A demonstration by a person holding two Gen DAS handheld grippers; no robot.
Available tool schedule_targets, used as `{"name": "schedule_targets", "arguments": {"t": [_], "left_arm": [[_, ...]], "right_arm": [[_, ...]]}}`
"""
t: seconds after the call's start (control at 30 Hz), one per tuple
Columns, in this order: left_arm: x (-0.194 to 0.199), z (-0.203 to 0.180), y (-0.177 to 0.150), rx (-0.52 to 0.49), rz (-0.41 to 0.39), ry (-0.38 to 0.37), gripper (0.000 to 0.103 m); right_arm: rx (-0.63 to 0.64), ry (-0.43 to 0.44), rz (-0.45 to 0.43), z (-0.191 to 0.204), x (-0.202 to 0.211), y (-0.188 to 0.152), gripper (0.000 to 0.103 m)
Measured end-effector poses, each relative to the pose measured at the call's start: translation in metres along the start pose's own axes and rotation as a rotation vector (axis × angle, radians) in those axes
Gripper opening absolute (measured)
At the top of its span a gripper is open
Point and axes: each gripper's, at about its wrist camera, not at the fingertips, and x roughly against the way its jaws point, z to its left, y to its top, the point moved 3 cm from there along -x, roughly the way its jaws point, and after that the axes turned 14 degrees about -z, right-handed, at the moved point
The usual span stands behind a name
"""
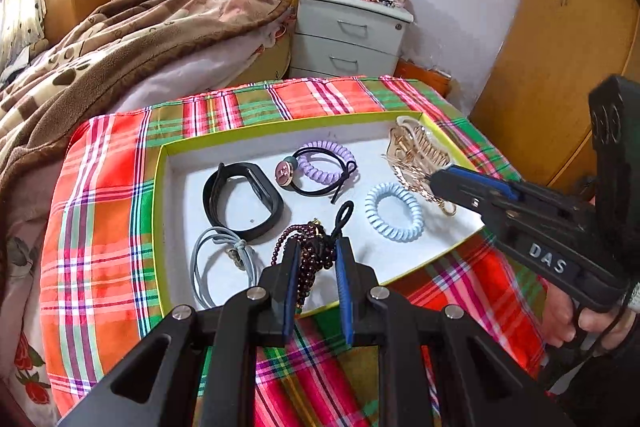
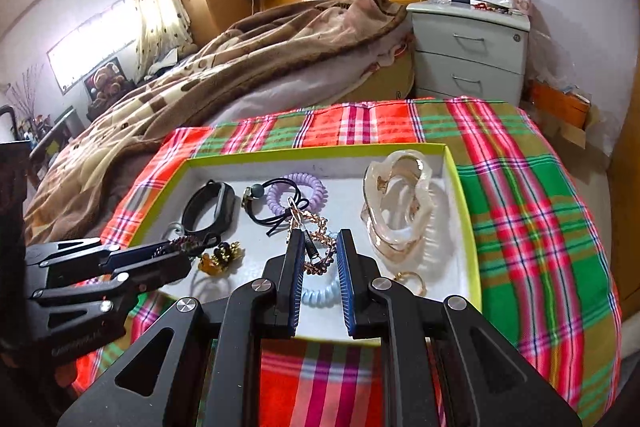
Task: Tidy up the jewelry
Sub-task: 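Carry the bead bracelet and gold chain into the box and open both grippers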
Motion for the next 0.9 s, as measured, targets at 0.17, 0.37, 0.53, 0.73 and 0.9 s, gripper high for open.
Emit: {"name": "schedule_targets", "arguments": {"t": [0.17, 0.37, 0.53, 0.73, 0.9], "left_arm": [[-0.009, -0.001, -0.005, -0.001, 0.027, -0.004, 0.019], [-0.016, -0.002, -0.011, 0.002, 0.051, -0.009, 0.020], [-0.016, -0.002, -0.012, 0.010, 0.054, -0.013, 0.021], [-0.016, -0.002, -0.012, 0.019, 0.056, -0.014, 0.026], [-0.014, -0.006, -0.010, 0.005, 0.055, -0.013, 0.027]], "right_arm": [[0.014, -0.009, 0.020, -0.001, -0.011, -0.003, 0.017], [0.027, -0.014, 0.051, -0.003, -0.021, -0.007, 0.017], [0.032, -0.014, 0.056, -0.003, -0.024, -0.008, 0.017], [0.031, -0.016, 0.065, -0.002, -0.026, -0.008, 0.017], [0.034, -0.026, 0.063, -0.003, -0.027, -0.008, 0.018]]}}
